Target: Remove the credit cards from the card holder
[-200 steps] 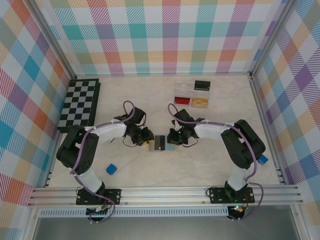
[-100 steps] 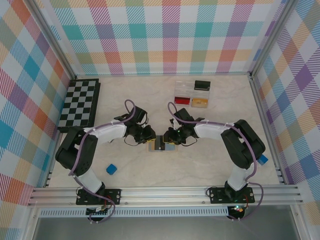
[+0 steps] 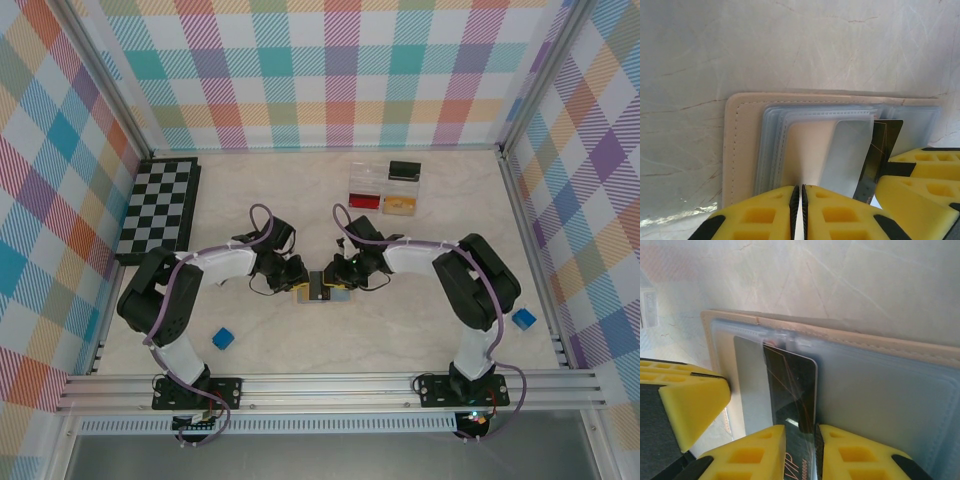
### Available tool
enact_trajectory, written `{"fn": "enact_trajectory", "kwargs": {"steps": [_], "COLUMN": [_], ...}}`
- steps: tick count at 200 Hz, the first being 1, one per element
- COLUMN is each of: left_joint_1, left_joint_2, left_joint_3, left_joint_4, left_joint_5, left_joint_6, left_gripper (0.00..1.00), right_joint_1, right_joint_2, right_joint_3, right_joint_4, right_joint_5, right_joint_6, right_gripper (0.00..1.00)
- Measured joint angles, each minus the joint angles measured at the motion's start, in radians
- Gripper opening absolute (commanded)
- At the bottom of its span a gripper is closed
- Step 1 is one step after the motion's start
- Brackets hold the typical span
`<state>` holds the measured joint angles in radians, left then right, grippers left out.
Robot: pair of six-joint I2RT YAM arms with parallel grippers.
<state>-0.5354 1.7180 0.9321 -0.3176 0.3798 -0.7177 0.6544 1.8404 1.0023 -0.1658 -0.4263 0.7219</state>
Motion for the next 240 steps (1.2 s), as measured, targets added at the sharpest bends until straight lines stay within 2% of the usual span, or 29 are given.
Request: {"fn": "enact_trajectory", "kwargs": {"steps": [29, 75, 105, 174, 240], "left_joint_1": [0.0, 0.0, 0.0, 0.0, 0.0], "left_joint_2": [0.0, 0.0, 0.0, -0.01, -0.069], "left_joint_3": [-0.006, -0.007, -0.007, -0.029, -0.034], "left_joint_4": [0.01, 0.013, 0.014, 0.082, 0.096], "left_joint_5": [0.001, 0.0, 0.0, 0.041, 0.072], "left_joint_6": [0.0, 0.0, 0.0, -0.015, -0.022], "left_gripper": [0.14, 0.14, 0.16, 0.24, 0.26], "right_joint_1": [0.0, -0.003, -0.016, -0.083, -0.092], "right_joint_2": [0.011, 0.019, 0.011, -0.131, -0.138], "right_joint_3": [0.001, 0.001, -0.018, -0.146, -0.148], "right_joint_4": [0.023, 0.037, 0.046, 0.06, 0.106], "right_joint_5": [-0.021, -0.023, -0.009, 0.017, -0.026], "right_joint_6": [0.005, 0.023, 0.026, 0.018, 0.019], "right_gripper": [0.22, 0.08, 0.03, 0.0, 0.0]}}
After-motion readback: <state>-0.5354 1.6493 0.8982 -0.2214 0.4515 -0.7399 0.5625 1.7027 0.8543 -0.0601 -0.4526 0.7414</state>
